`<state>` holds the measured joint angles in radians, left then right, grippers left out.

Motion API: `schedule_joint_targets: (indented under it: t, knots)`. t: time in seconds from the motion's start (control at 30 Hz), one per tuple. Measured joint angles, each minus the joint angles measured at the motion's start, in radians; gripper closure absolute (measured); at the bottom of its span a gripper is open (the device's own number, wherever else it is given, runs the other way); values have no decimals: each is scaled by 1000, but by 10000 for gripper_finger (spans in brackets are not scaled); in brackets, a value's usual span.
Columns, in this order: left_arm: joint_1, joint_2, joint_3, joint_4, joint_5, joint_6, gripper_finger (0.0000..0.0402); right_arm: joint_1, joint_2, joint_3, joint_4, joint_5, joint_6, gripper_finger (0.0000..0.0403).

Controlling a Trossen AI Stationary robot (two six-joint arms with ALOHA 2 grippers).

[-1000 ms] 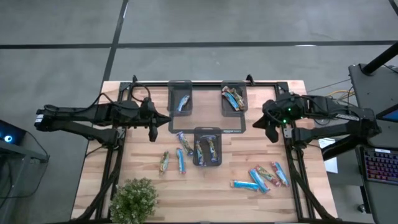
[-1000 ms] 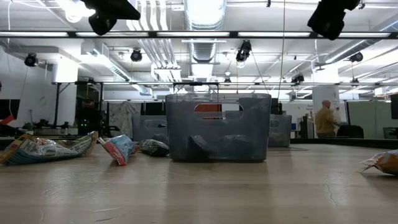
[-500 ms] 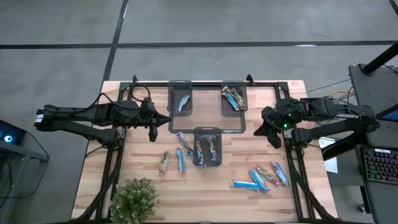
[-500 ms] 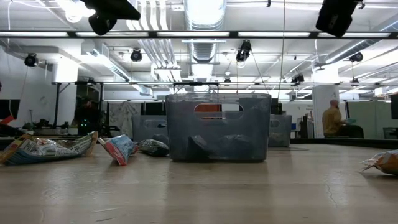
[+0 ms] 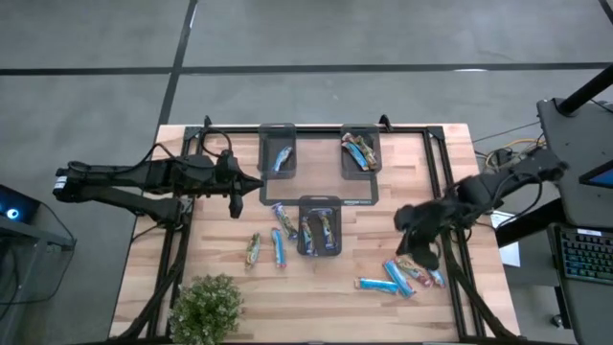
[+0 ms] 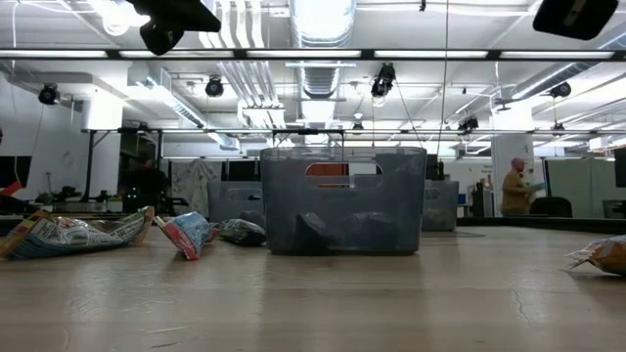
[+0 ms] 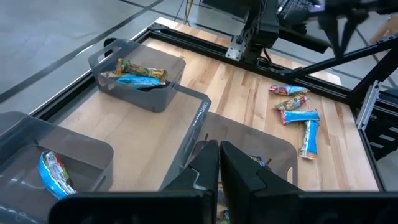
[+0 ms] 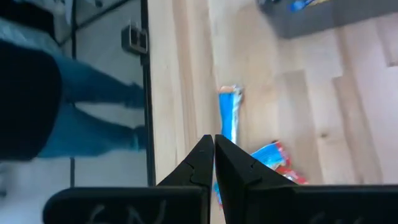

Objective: Pick and place Granola Bars by type
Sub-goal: Put the yellow granola bar into the right black bin

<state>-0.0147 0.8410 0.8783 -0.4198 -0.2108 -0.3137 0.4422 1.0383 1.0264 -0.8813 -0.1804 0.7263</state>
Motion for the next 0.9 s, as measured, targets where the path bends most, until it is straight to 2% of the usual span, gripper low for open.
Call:
schedule_joint_targets:
  t: [0.27,0.4,0.57,0.9]
  knots:
    - [0,0,0,0,0,-10,402,92,165,76,-2,27,34,392]
    - [0,0,0,0,0,-19,402,103,217,121,-2,23,35,370]
    - [0,0,0,0,0,-22,402,100,265,157,-3,25,39,315]
    - [0,0,0,0,0,-24,402,105,358,159,-42,23,50,180]
